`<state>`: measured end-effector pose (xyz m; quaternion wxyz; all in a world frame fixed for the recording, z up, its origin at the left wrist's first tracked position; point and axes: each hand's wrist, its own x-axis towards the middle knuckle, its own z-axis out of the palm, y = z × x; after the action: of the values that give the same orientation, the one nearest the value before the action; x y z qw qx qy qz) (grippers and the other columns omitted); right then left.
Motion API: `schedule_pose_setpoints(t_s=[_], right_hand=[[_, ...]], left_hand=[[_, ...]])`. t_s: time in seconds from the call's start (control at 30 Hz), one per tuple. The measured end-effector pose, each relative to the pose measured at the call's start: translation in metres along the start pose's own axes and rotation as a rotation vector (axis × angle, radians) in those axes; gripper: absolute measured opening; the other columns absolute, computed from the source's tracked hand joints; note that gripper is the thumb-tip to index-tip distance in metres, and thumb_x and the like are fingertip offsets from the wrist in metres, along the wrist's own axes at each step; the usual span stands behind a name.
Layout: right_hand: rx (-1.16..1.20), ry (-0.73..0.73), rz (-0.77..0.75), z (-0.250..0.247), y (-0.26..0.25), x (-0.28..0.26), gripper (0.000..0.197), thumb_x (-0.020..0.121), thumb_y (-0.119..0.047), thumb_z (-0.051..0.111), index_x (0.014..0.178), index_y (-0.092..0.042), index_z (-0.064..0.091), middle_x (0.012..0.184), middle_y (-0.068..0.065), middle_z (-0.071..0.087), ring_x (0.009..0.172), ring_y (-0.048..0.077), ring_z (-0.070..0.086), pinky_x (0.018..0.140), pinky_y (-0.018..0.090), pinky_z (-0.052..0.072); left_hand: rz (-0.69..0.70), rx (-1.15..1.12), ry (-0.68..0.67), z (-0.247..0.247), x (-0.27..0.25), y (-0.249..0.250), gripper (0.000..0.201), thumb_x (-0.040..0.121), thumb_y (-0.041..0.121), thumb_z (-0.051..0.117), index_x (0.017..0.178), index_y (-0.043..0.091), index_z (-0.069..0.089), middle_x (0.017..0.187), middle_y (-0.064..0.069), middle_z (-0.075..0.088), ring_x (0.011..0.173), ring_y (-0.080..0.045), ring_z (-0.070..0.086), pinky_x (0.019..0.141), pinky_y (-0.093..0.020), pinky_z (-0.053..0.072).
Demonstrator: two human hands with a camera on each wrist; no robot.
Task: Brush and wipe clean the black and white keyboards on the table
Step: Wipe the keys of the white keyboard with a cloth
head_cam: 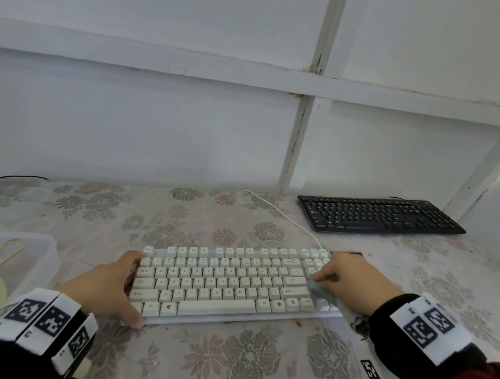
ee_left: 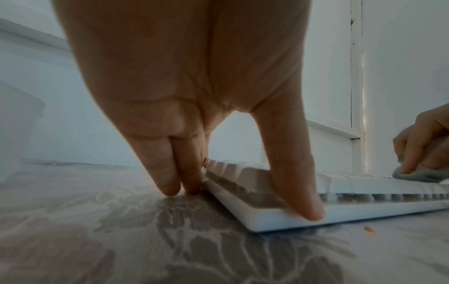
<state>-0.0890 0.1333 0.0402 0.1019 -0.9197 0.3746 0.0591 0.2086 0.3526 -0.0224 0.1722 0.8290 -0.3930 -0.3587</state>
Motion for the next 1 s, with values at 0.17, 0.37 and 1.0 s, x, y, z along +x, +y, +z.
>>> schedule_pose_setpoints(t_s=[0.17,0.37,1.0], right_hand=[[-0.211,-0.094,0.037,0.014,-0.013,0.007,0.029,0.089,-0.008,0.049,0.061,-0.015,0.051,0.087,-0.003,0.036,0.06,0.012,0.04,0.05,0.016,0.029],[-0.544,-0.187,-0.011,0.01,-0.029,0.003,0.021,0.092,0.004,0.045,0.105,-0.003,0.059,0.115,0.011,0.042,0.097,0.026,0.048,0.068,0.031,0.036],[-0.151,-0.058,-0.046,-0.008,0.016,0.0,0.023,0.094,-0.029,0.052,0.097,-0.022,0.074,0.081,-0.012,0.035,0.078,0.011,0.046,0.058,0.011,0.03]], left_hand=[[-0.006,-0.015,-0.006,0.0,-0.001,0.0,0.127,0.039,0.027,0.09,0.143,0.028,0.017,0.138,0.008,0.046,0.122,-0.013,0.049,0.106,-0.032,0.039],[-0.006,-0.003,-0.007,0.0,-0.002,0.001,0.132,0.033,0.034,0.088,0.144,0.025,0.016,0.142,0.006,0.042,0.127,-0.014,0.045,0.106,-0.029,0.037],[-0.01,0.025,0.012,0.001,0.0,0.002,0.122,0.046,0.026,0.09,0.143,0.026,0.016,0.139,0.008,0.045,0.122,-0.011,0.047,0.101,-0.025,0.038]])
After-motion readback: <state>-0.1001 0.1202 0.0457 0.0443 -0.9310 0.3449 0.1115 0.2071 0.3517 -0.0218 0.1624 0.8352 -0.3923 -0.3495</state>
